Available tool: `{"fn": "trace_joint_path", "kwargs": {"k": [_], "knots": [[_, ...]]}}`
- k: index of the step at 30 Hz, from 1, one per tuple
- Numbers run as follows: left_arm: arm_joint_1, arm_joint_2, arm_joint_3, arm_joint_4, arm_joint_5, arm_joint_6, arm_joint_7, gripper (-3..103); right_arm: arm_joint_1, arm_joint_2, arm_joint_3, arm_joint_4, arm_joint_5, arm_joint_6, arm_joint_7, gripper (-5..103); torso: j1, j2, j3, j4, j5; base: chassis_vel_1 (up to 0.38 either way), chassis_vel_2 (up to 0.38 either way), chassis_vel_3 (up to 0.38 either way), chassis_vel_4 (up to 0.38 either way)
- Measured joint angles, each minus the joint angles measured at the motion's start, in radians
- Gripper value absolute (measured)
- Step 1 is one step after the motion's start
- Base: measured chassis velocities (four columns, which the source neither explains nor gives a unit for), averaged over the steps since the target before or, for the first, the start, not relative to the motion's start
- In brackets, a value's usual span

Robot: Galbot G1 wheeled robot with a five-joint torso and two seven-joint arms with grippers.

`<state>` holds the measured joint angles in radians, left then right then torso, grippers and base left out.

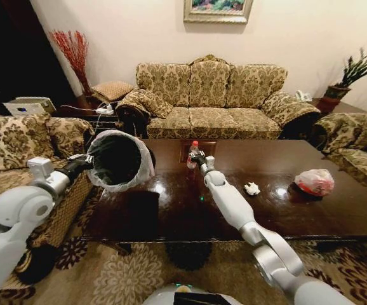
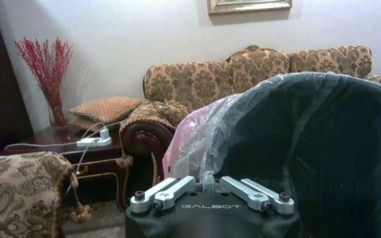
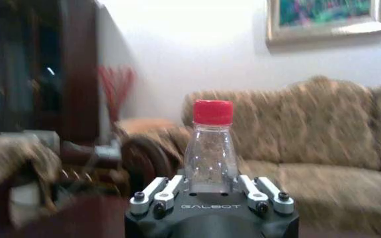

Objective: Move to the front of the table and place the trash on the table into the trash bin.

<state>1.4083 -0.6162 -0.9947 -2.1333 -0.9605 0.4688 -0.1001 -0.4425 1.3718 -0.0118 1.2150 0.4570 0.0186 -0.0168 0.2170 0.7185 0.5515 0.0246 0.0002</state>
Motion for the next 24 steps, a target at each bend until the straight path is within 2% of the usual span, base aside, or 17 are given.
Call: {"fn": "trace_joint_path", "kwargs": {"k": [2,3,6,7,10,11,13,14,17,24], "knots": [[-0.003,0.009,0.007,0.01,0.003,0.001,-0.001,0,-0.005,-0.038,-0.031,0.147,0.071,-0.024,0.015,23,0.0,0.0,0.0,0.0,-0.0001,0.0,0.0,0.0,0.0],[-0.003,0.009,0.007,0.01,0.003,0.001,-0.001,0,-0.005,-0.038,-0.031,0.147,0.071,-0.024,0.015,23,0.0,0.0,0.0,0.0,-0.0001,0.0,0.0,0.0,0.0],[0.0,0.015,0.01,0.02,0.007,0.005,-0.002,0,0.049,-0.094,-0.125,0.406,0.25,-0.055,0.029,23,0.0,0.0,0.0,-0.0001,-0.0003,0.0,0.0,0.0,0.0],[0.0,0.015,0.01,0.02,0.007,0.005,-0.002,0,0.049,-0.094,-0.125,0.406,0.25,-0.055,0.029,23,0.0,0.0,0.0,-0.0001,-0.0003,0.0,0.0,0.0,0.0],[0.007,0.004,0.003,0.012,0.01,0.008,-0.003,0,0.118,-0.105,-0.206,0.584,0.42,-0.086,0.063,23,0.0,0.0,0.0,0.0002,-0.0003,0.0,0.0,0.0,0.0],[0.007,0.004,0.003,0.012,0.01,0.008,-0.003,0,0.118,-0.105,-0.206,0.584,0.42,-0.086,0.063,23,0.0,0.0,0.0,0.0002,-0.0003,0.0,0.0,0.0,0.0],[0.018,-0.009,-0.004,0.001,0.013,0.01,-0.003,0,0.171,-0.081,-0.236,0.671,0.506,-0.095,0.063,23,0.0,0.0,0.0,0.0003,-0.0005,0.0,0.0,0.0,0.0],[0.018,-0.009,-0.004,0.001,0.013,0.01,-0.003,0,0.171,-0.081,-0.236,0.671,0.506,-0.095,0.063,23,0.0,0.0,0.0,0.0003,-0.0005,0.0,0.0,0.0,0.0],[0.021,-0.012,-0.006,-0.001,0.014,0.012,-0.004,0,0.217,-0.069,-0.275,0.744,0.587,-0.104,0.056,23,0.0,0.0,0.0,0.0002,-0.0004,0.0,0.0,0.0,0.0],[0.016,-0.01,-0.006,0.0,0.013,0.012,-0.004,0,0.232,-0.079,-0.323,0.751,0.59,-0.109,0.016,23,0.0,0.0,0.0,0.0002,-0.0002,0.0,0.0,0.0,0.0]]}}
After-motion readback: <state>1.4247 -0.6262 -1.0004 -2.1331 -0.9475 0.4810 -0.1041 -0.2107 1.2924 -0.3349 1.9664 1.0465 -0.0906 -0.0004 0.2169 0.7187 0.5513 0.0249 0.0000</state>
